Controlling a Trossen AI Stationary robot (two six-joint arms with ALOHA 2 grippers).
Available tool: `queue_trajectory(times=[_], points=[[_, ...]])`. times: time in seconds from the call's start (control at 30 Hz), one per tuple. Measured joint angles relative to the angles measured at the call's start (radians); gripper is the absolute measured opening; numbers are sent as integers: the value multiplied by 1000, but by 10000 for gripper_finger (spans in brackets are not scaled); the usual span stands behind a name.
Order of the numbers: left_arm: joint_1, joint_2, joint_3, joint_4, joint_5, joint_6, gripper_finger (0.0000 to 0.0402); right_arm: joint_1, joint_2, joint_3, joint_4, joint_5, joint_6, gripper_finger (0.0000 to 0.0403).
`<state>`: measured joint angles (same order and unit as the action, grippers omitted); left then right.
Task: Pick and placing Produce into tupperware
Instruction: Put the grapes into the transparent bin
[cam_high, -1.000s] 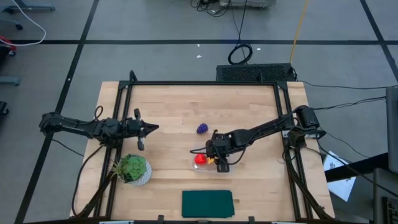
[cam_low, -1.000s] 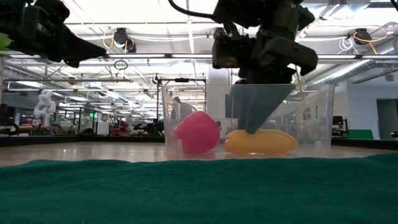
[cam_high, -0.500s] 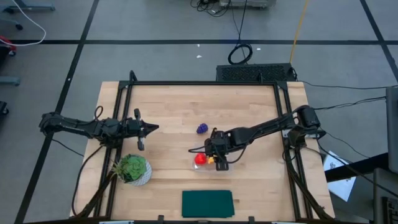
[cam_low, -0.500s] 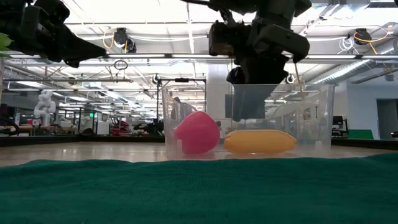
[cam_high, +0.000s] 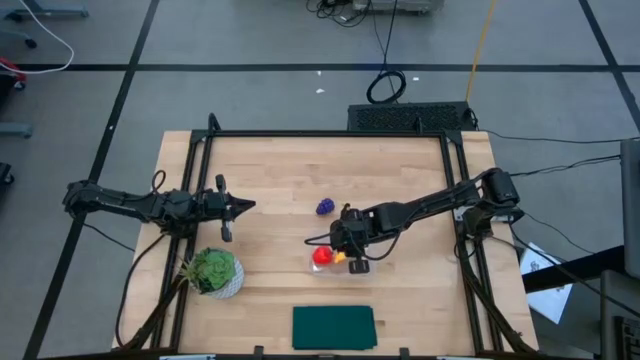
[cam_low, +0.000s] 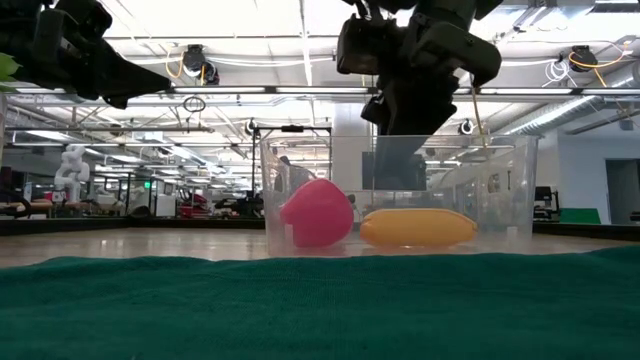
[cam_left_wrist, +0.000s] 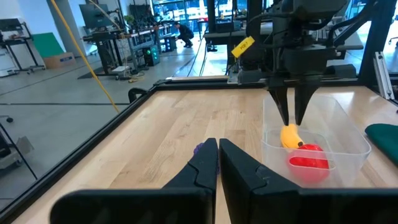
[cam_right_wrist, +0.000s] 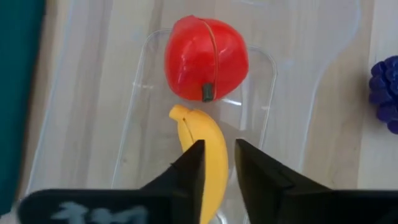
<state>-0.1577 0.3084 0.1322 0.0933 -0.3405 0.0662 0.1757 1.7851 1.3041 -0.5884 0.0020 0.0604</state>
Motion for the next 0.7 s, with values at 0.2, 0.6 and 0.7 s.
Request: queue_trajectory(times=[0.2,0.6,0.7], points=[[0,0,0,0,0,0,21,0,0,0,3,-3,-24,6],[0,0,0,-1,0,0,21,-6,-83,-2,41,-5,-69,1],[0,0,0,-1,0,0,21,-14,-137,-3,79,-4,-70,1]])
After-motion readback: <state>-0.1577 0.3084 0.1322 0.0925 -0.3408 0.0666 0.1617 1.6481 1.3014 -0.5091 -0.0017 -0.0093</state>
